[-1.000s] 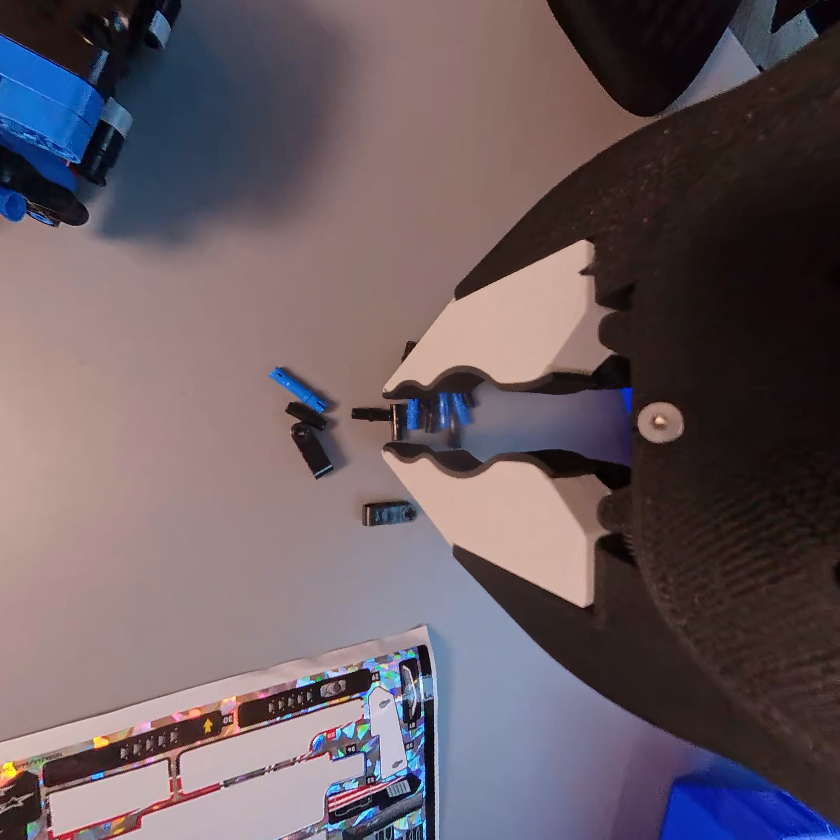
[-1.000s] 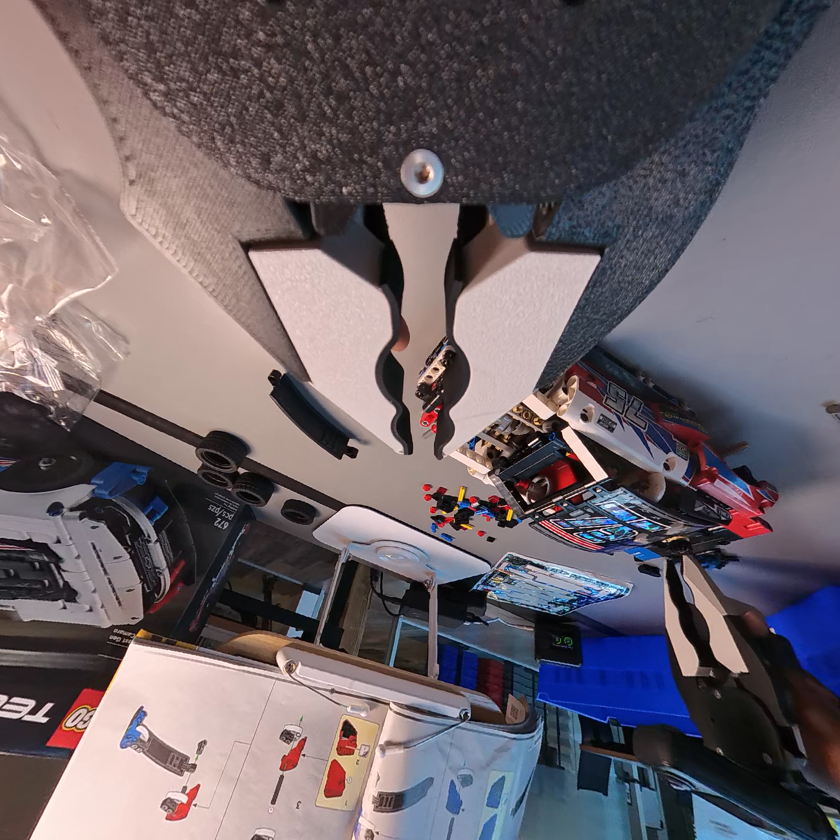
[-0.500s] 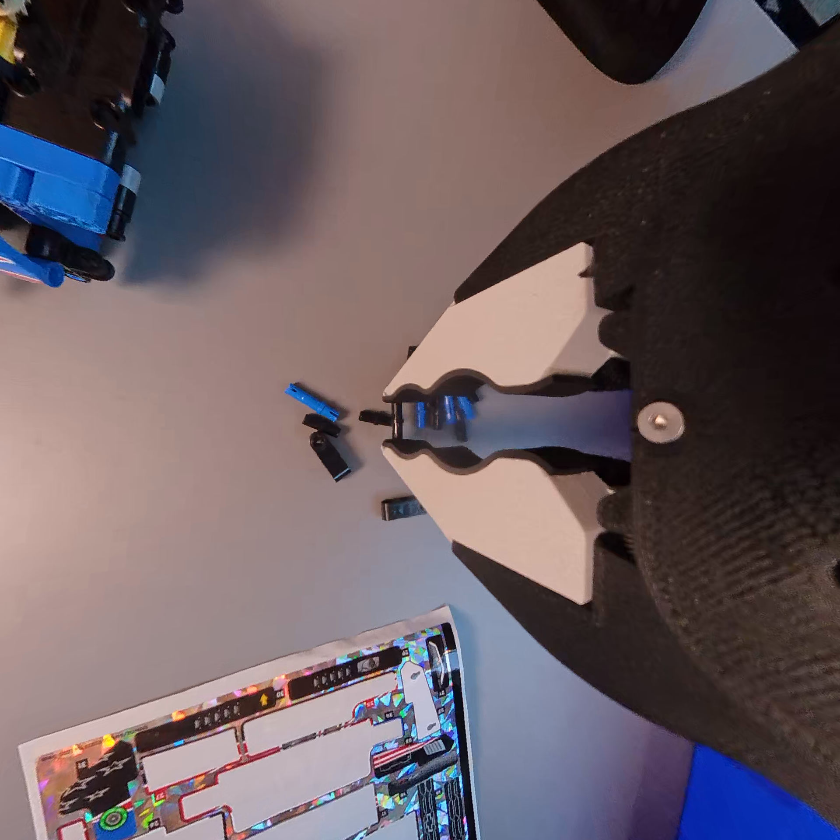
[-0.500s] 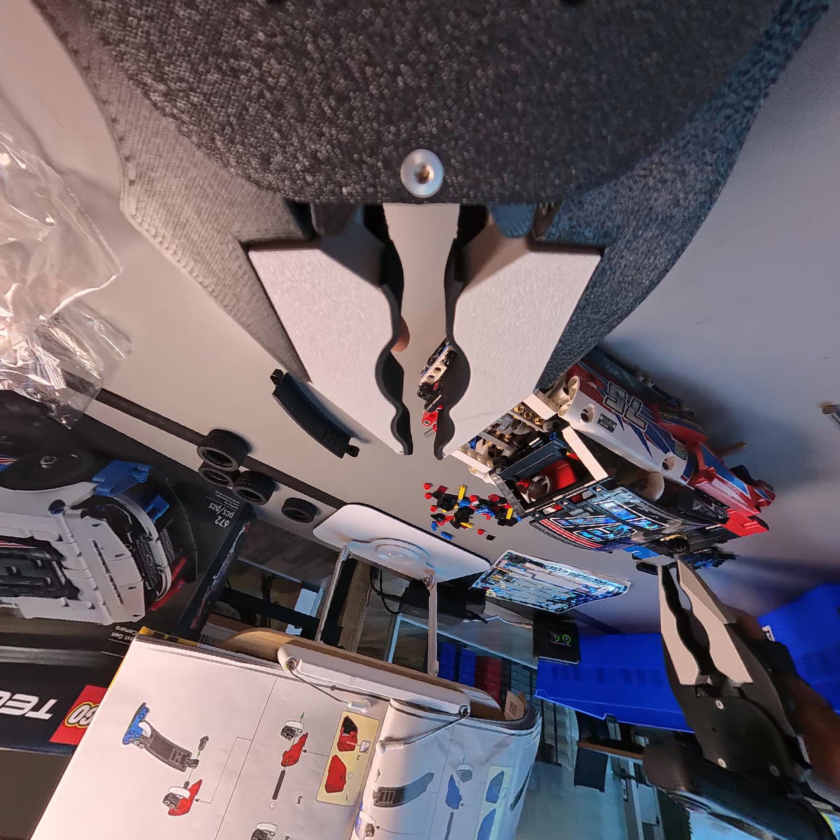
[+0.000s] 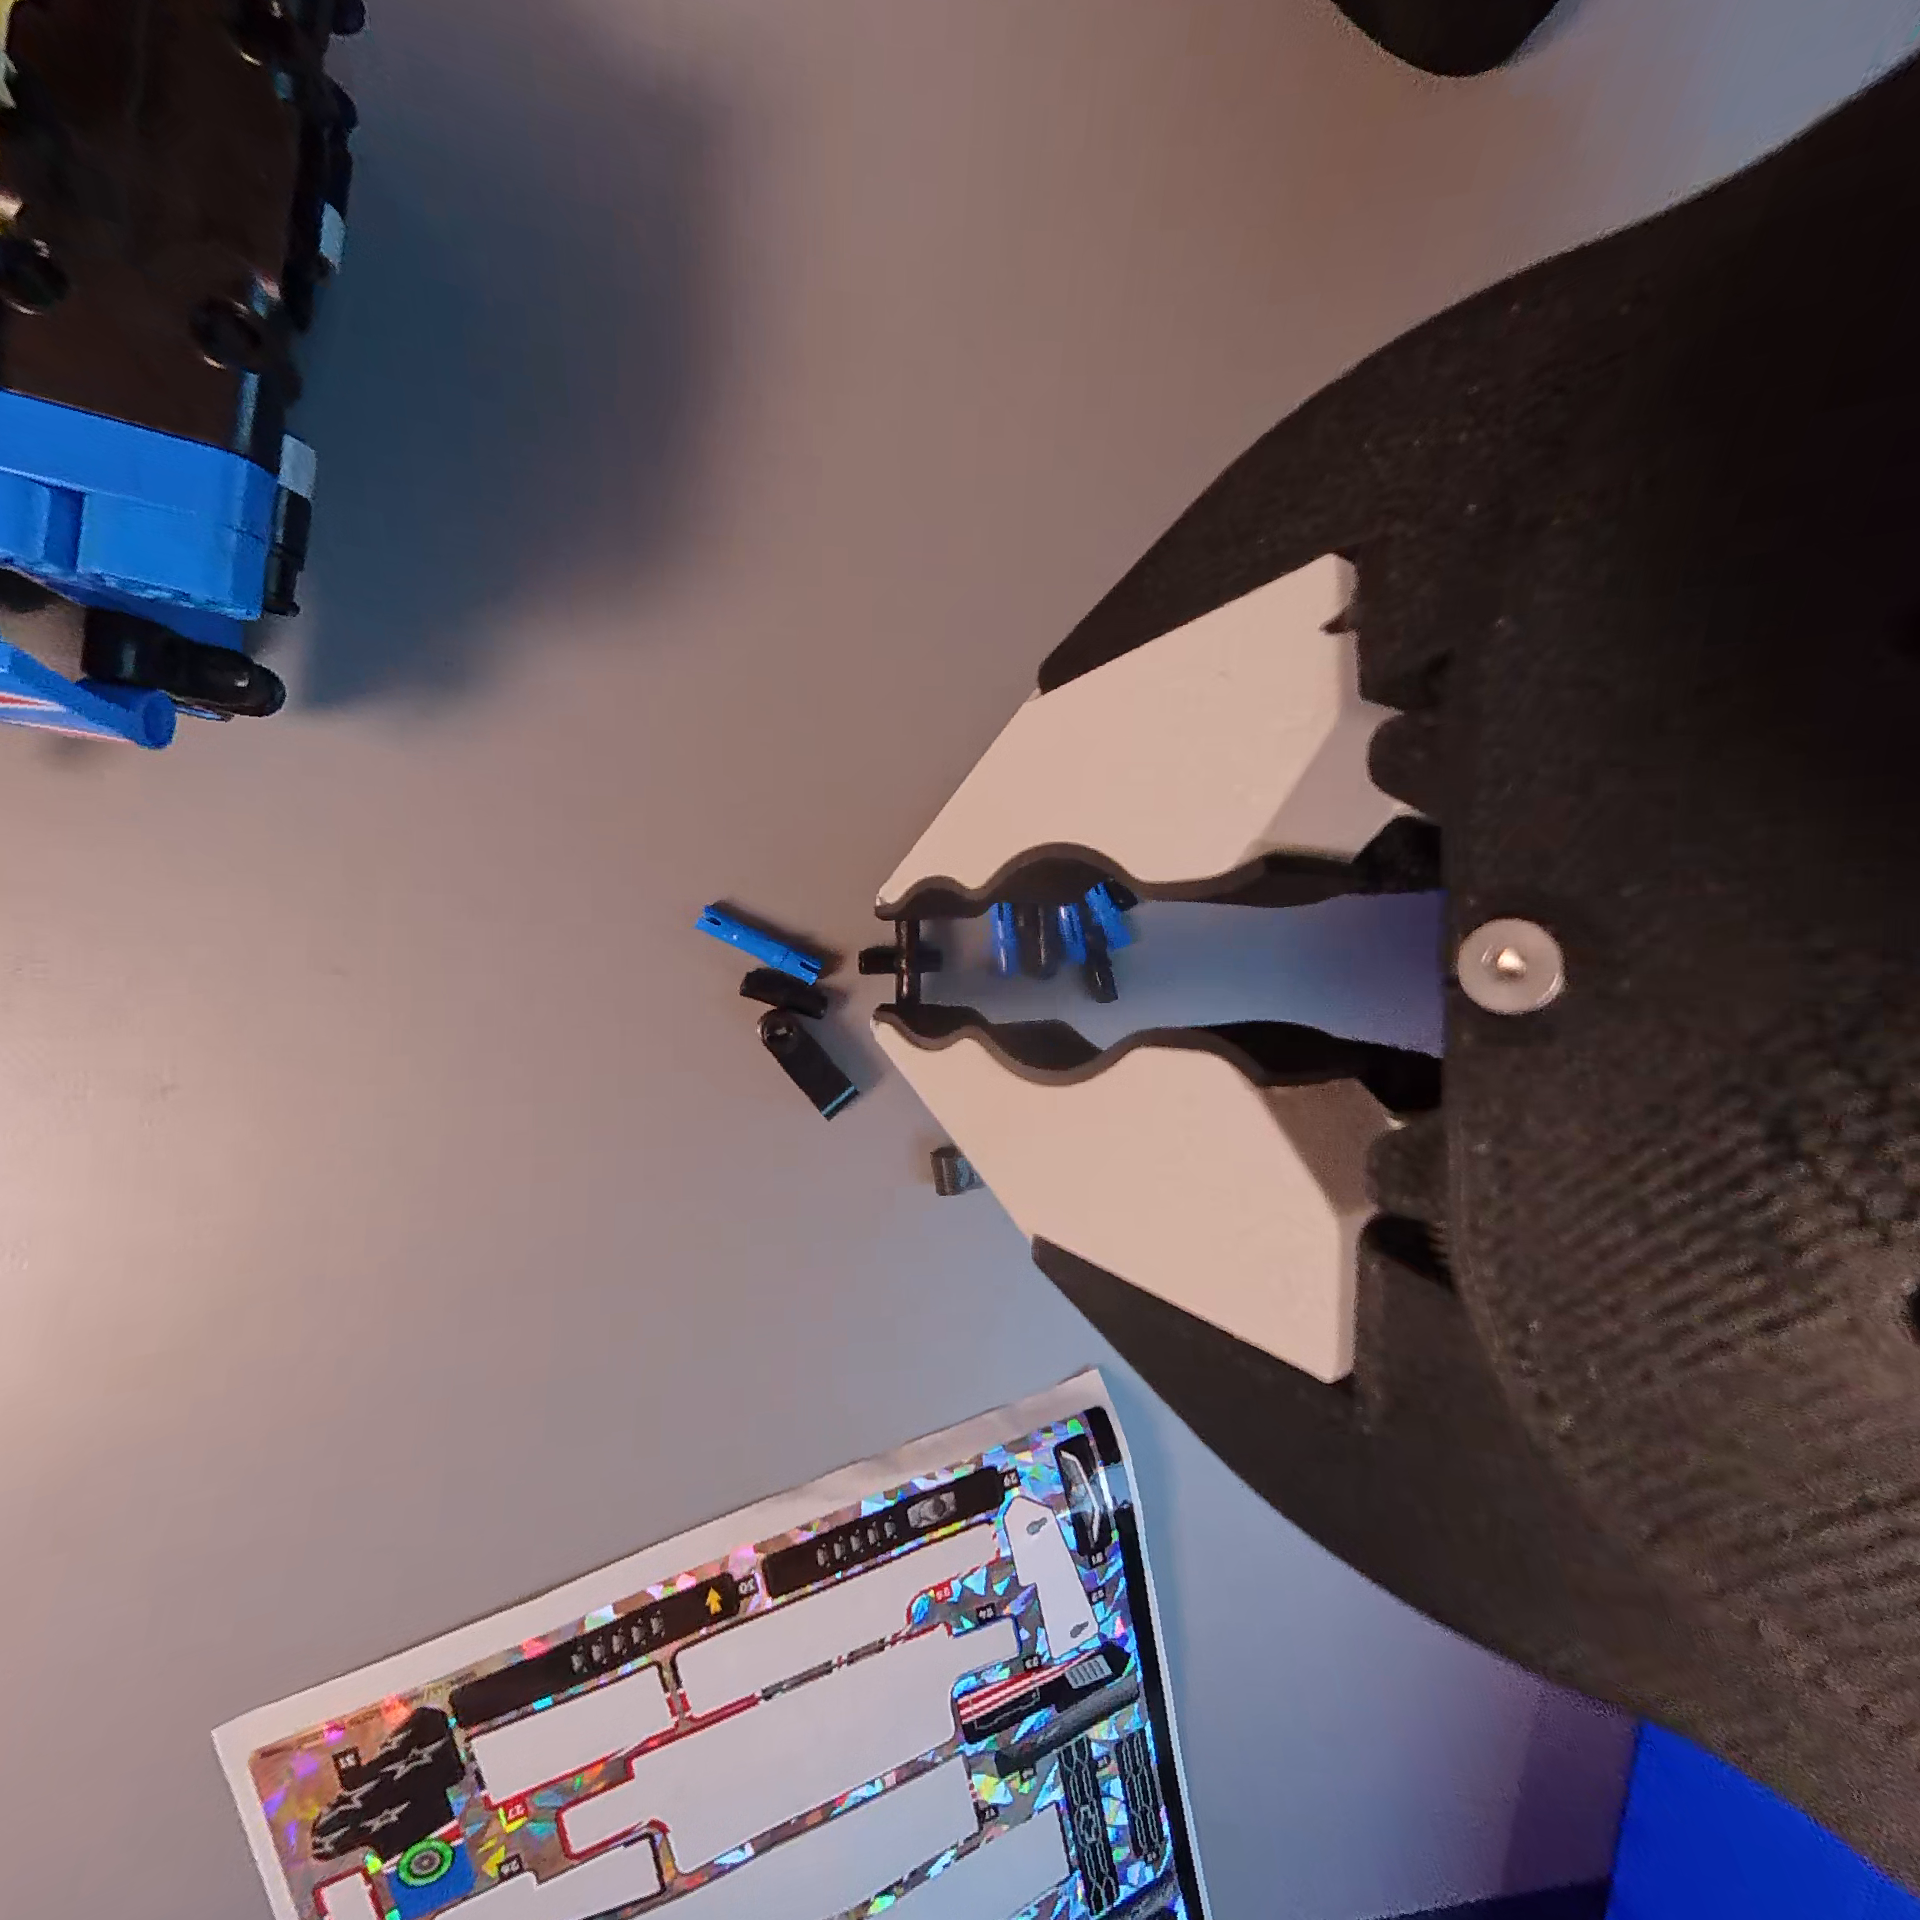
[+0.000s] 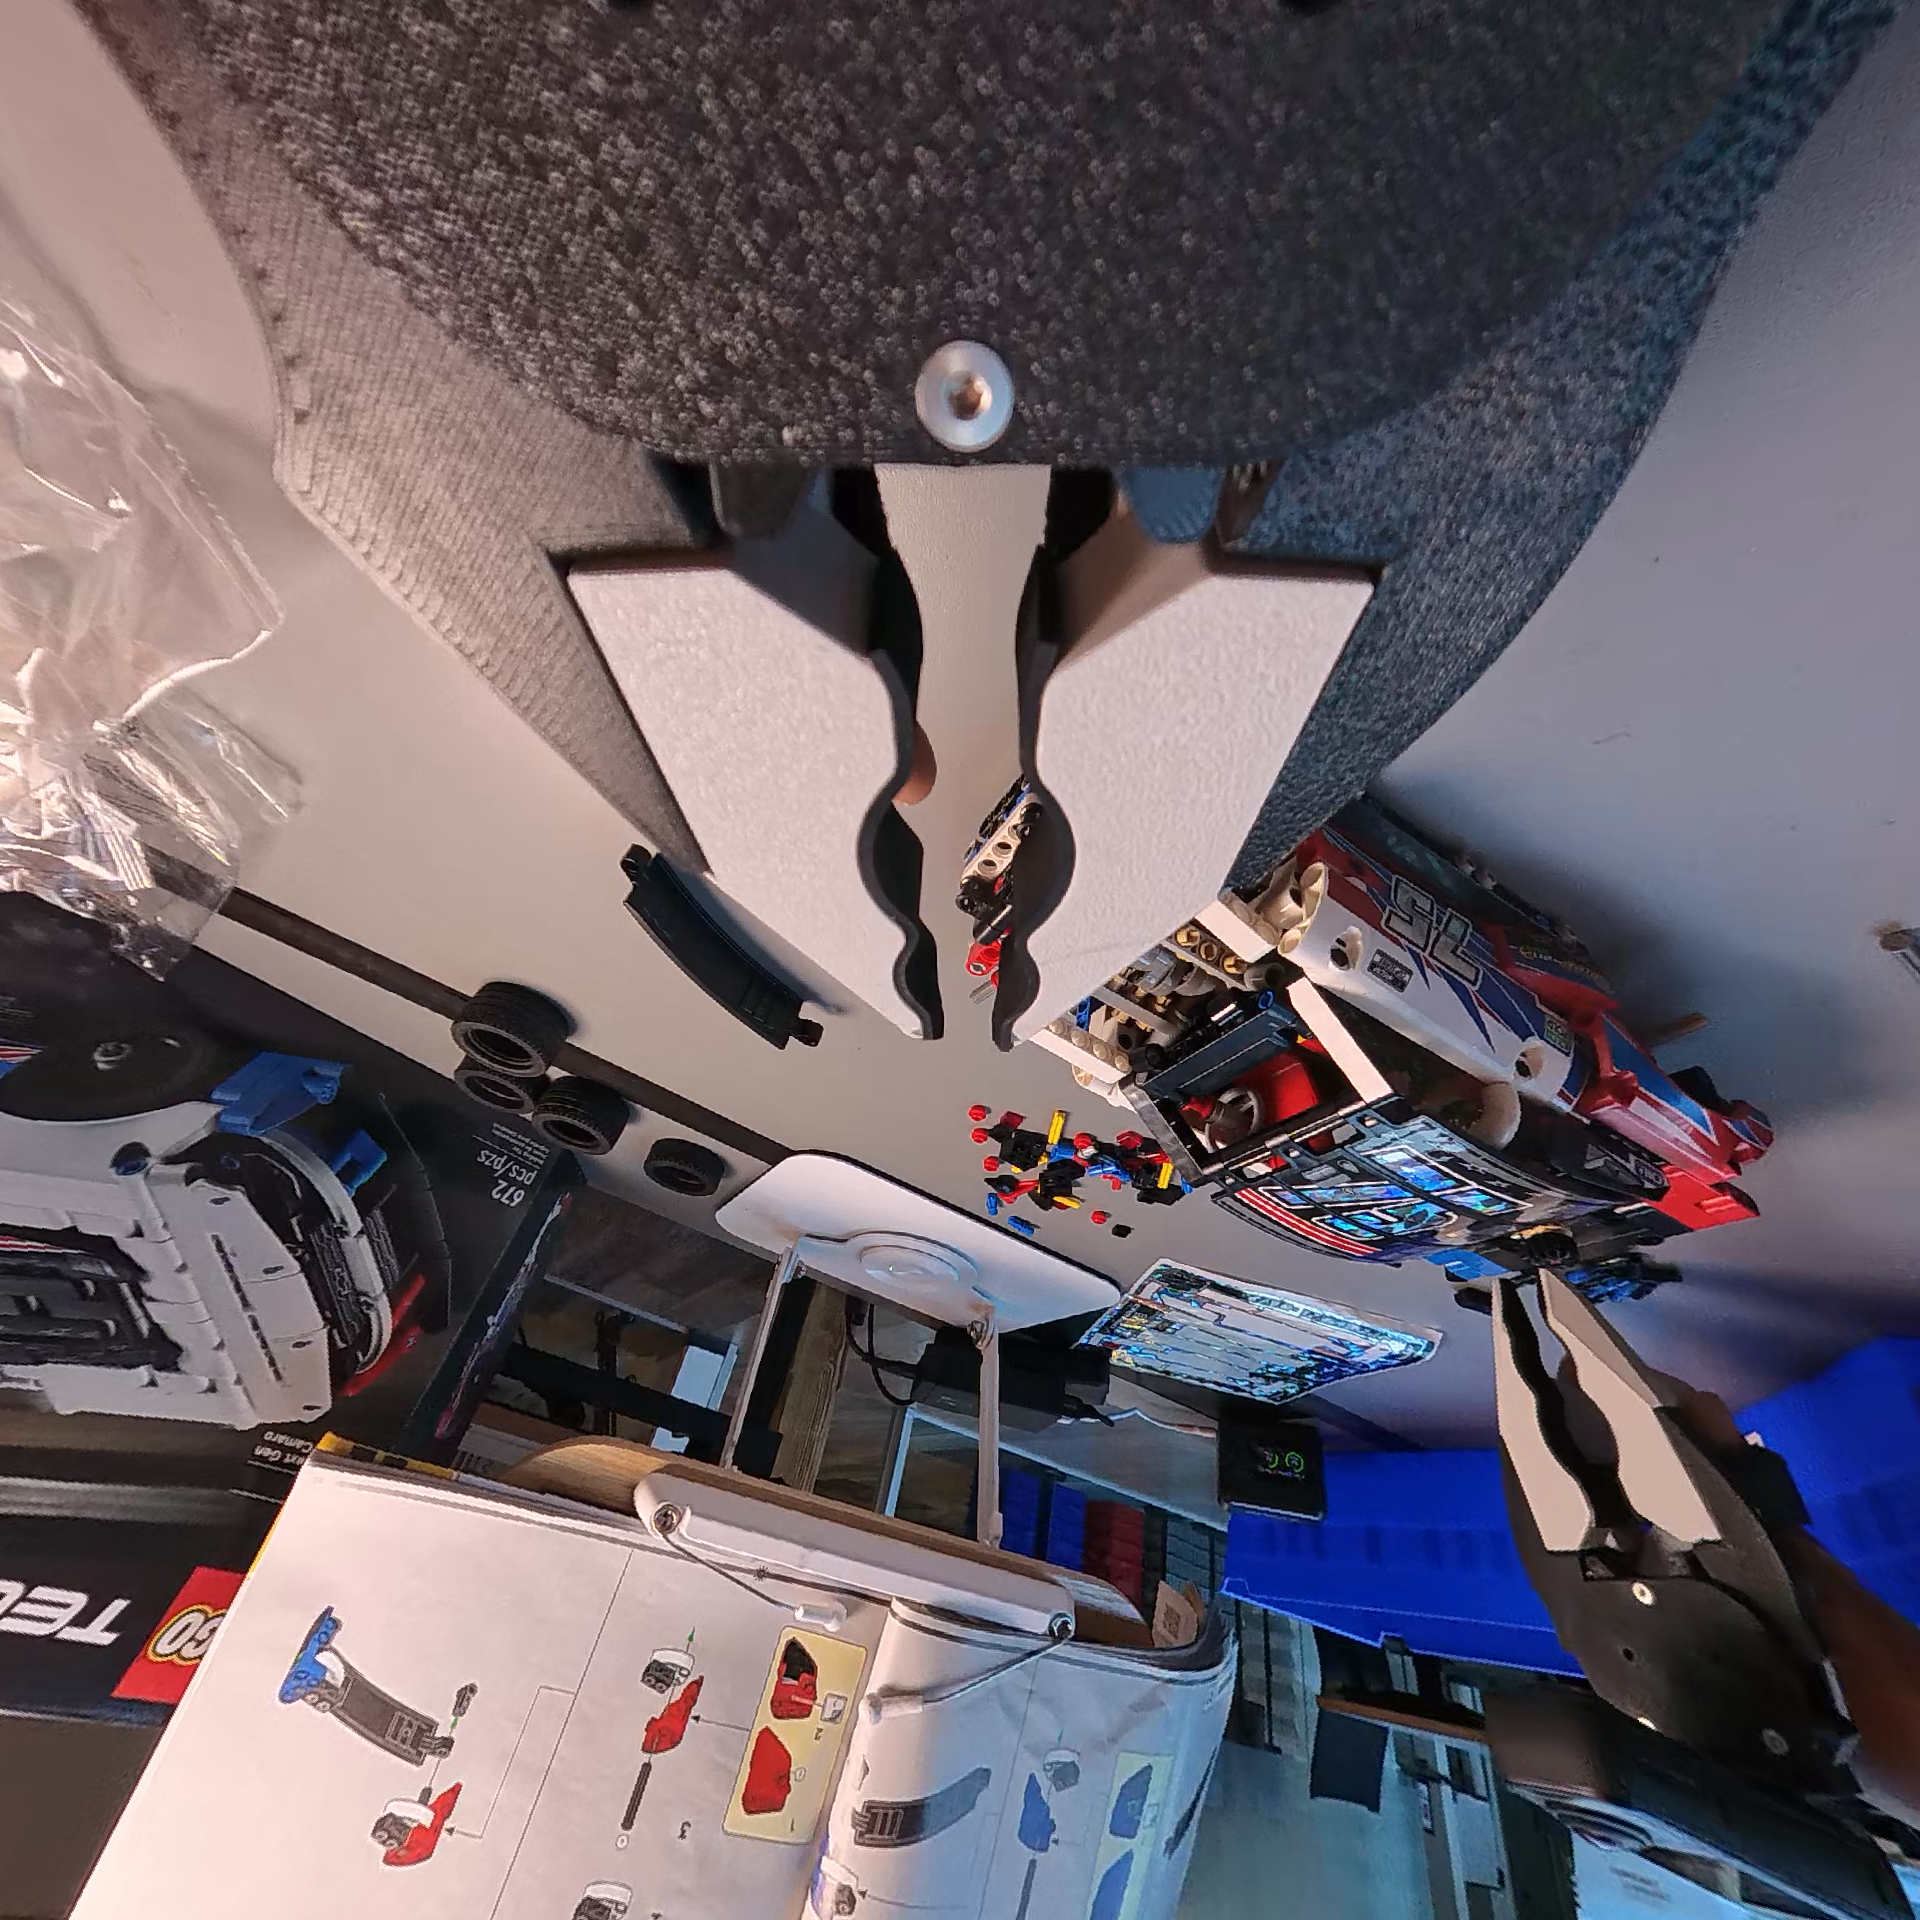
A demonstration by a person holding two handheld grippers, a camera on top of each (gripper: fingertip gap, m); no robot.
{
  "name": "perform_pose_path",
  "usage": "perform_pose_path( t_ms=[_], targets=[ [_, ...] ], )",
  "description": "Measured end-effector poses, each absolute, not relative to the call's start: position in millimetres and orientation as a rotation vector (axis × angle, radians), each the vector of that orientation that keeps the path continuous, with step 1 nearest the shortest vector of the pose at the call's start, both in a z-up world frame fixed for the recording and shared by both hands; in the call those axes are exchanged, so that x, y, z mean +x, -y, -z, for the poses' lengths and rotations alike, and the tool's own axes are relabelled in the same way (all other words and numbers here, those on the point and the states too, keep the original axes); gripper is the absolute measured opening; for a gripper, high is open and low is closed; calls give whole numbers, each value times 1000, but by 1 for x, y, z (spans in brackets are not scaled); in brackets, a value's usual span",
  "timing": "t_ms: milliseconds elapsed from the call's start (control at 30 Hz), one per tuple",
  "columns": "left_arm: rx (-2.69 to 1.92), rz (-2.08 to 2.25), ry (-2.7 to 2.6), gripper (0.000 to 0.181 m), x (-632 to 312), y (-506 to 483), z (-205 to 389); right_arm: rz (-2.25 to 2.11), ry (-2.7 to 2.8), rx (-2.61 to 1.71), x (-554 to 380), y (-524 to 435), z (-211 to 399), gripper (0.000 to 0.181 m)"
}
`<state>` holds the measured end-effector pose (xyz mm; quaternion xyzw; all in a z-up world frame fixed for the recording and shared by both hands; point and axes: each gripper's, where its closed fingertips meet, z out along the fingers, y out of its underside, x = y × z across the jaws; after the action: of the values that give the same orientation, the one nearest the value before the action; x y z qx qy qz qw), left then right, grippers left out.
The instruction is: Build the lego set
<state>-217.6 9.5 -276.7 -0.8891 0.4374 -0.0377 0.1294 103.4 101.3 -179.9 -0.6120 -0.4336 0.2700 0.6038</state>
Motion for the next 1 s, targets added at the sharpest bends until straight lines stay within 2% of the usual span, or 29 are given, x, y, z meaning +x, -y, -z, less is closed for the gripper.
perform_pose_path(
  t_ms=[333, 800, 1000],
  targets=[
    [-2489, 62, -1391, 18, -220, -6, 277, -626, 1005, -1419, 104, -102, 181, 8],
    [-2711, 202, -947, 23, -228, -1, 277, -627, 1015, -1422, 103, -102, 182, 8],
    [-2702, 188, -956, 23, -229, -4, 281, -627, 1006, -1422, 105, -103, 181, 8]
  ],
)
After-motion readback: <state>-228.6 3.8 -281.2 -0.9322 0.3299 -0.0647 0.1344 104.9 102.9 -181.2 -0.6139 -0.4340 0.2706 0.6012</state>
